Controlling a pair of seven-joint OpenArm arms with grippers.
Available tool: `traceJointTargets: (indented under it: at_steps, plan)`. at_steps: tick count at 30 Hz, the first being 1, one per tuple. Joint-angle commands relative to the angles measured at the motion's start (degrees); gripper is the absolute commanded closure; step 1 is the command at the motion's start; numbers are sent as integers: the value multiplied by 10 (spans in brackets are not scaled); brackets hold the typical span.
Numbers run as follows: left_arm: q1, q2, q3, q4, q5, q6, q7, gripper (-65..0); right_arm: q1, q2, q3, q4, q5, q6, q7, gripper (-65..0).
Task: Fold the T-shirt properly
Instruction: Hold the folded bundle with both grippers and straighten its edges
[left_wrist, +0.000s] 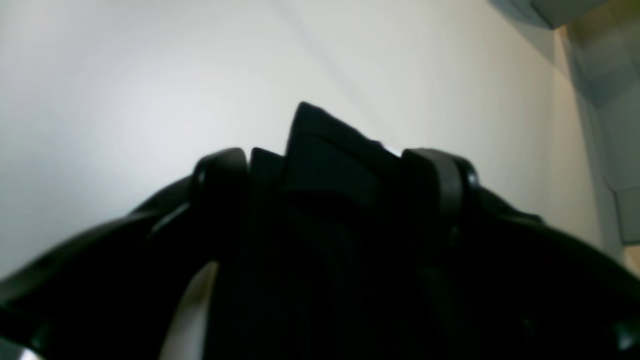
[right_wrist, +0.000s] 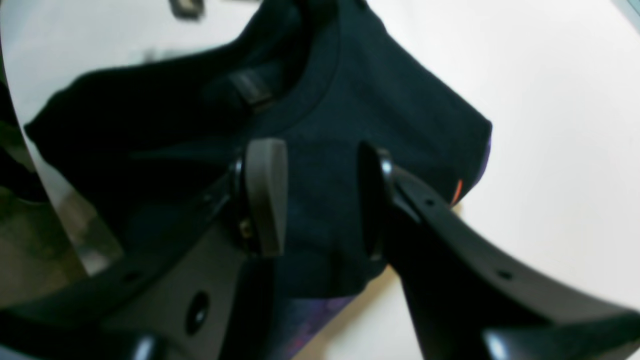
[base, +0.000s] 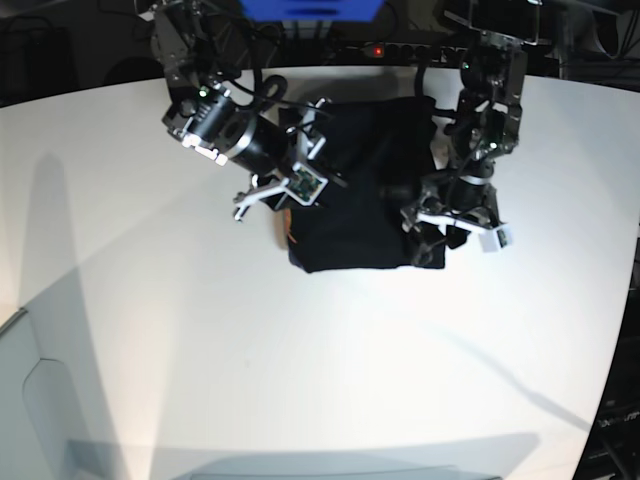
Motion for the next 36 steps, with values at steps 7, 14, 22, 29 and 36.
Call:
traceJointTargets:
  at_steps: [7,14,22,29,36]
  plan:
    - [-17,-5,-4,3,-3,-4,-14,-6,5,-1,-1,9,8,4,15,-244]
    - [-16,-18,-15,22,-3,-4,-14,-1,6,-2,-2,-1,7,4,14,-244]
    - [-17,-18,-56,-39,-4,-4,-14,-6,10,-3,-2,-32,7,4,17,-244]
    - [-8,-23,-62,-36,-79,-3,-13,-290,17,-5,-4,-50,7,4,18,-244]
    - [75,-31,-128,86,-169,-3,-13,-531,31,-2,-2,-50,7,4,18,-244]
